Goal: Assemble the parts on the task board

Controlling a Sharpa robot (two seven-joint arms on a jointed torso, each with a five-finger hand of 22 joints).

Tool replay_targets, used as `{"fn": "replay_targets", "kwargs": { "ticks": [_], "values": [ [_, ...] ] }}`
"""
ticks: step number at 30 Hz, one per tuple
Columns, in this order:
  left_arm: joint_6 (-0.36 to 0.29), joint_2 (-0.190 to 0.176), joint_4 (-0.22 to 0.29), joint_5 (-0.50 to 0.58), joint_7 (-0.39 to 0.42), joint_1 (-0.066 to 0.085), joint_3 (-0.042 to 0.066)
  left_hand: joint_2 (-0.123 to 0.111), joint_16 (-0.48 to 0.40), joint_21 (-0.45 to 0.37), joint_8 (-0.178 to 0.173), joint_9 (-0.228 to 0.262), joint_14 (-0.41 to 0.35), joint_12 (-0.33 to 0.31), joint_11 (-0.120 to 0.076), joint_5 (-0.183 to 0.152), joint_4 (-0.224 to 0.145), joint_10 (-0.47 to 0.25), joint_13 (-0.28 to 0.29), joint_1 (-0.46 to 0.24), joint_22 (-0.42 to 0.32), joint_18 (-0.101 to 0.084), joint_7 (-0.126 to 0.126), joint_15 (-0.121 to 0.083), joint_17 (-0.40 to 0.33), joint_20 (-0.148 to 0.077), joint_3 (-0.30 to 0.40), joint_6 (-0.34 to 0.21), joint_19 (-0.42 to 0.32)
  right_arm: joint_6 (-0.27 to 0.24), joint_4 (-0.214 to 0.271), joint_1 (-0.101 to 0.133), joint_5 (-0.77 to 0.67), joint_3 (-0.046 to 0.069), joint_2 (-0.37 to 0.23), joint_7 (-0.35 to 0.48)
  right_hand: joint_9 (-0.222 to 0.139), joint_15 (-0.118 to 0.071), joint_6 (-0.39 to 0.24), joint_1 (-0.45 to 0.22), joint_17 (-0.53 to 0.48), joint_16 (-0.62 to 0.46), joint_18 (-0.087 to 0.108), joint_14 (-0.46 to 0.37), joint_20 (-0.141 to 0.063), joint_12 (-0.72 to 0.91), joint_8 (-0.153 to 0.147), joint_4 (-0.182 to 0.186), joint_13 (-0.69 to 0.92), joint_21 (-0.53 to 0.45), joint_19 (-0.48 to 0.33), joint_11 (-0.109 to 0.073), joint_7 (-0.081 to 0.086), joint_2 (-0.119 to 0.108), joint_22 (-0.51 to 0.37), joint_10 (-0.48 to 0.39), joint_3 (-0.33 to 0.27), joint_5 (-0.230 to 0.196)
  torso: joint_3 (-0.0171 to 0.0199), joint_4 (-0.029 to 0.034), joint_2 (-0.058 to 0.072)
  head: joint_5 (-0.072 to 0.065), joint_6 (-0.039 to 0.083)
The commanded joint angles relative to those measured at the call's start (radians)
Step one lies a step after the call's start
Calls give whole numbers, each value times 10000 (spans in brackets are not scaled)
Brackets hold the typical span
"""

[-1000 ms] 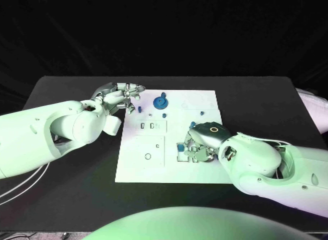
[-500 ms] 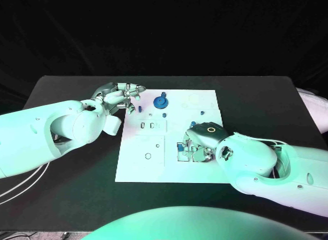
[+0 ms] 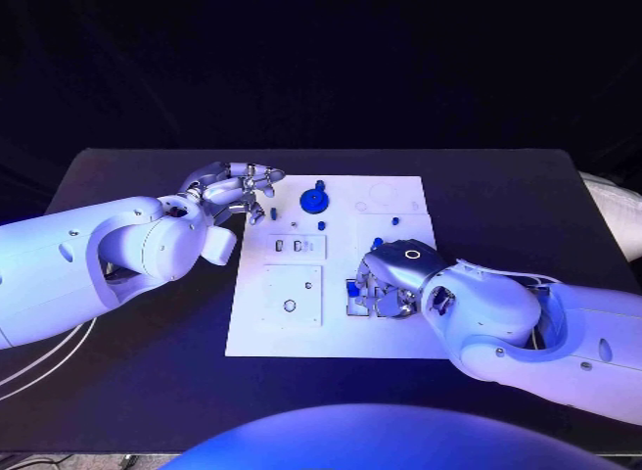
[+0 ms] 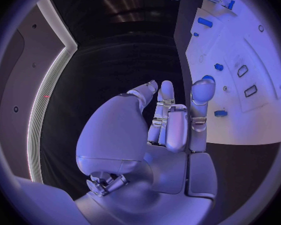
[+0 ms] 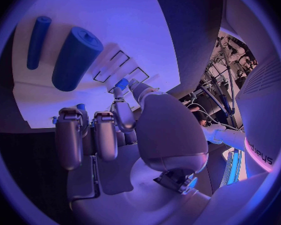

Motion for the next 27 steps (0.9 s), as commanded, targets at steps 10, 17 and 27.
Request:
{"fn": "replay_targets", "kwargs": {
  "ticks": [10, 17, 27],
  "values": [
    [212, 6, 17, -149, -81, -7, 6, 35, -65, -70, -47, -40, 3, 14, 18, -14, -30, -69, -37, 139, -22, 108, 58, 52, 235, 17, -63, 7, -24, 427, -204, -2, 97, 2, 168, 24, -12, -4, -157, 90, 1552, 23, -79, 821, 45, -27, -52, -10, 6, 66, 85, 62, -16, -88, 456, -13, 59, -39, -8, 1, 0, -5, 2],
    [242, 10, 7, -166, -122, -7, 5, 42, -67, -75, -46, -50, 1, 18, 17, -14, -42, -71, -46, 157, -25, 109, 56, 51, 230, 16, -66, 13, -23, 537, -138, -4, 185, 1, 139, 148, 11, -11, -78, 153, 1567, 30, -82, 825, 45, 3, -9, -37, 30, 74, 92, 51, -31, -80, 475, 2, 100, -43, -3, -7, -2, 1, 2],
    [275, 23, -2, -196, -157, -8, 3, 46, -66, -81, -45, -59, 1, 22, 16, -14, -54, -72, -55, 174, -29, 109, 55, 50, 229, 16, -71, 17, -22, 1005, -150, -5, 380, 0, 84, 259, 23, -22, 12, 253, 1566, 28, -83, 824, 38, -10, 12, -101, 25, 77, 93, 37, -47, -90, 484, -4, 154, -46, -7, -6, -11, -12, 2]
  ]
}}
